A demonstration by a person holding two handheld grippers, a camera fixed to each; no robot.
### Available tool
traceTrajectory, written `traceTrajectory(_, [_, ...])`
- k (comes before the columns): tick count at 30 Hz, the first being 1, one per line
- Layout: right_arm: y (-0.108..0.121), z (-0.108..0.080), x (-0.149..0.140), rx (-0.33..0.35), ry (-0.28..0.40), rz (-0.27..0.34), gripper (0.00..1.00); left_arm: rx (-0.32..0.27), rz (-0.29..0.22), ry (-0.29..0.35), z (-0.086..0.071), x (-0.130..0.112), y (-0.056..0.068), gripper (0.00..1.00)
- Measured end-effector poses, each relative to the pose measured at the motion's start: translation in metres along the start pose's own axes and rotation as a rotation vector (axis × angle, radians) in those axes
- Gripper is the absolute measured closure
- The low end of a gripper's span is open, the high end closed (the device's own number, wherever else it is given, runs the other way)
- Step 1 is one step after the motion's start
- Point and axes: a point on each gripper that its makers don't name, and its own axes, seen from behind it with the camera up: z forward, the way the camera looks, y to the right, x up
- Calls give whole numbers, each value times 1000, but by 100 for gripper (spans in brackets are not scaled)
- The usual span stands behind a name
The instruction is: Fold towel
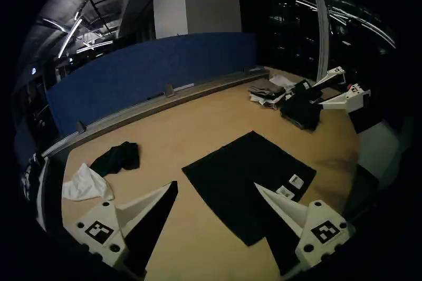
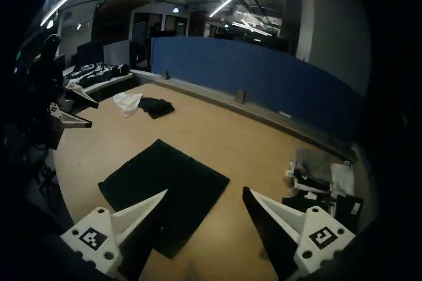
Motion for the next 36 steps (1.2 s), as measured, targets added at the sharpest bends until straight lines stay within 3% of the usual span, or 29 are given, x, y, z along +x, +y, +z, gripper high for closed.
traceTrajectory(9, [-11,11,-29,1,-21,9,0,-33,-12,-75,13,-45,15,3])
traceTrajectory(21, [-37,29,-91,33,-109,41,0,-56,-14,-169,32,-105,40,3])
traceTrajectory(30, [-53,39,-131,47,-168,56,0,-76,-59,-214,42,-135,58,3])
traceTrajectory(36, [-63,44,-153,52,-200,62,0,-87,-48,-255,47,-156,69,3])
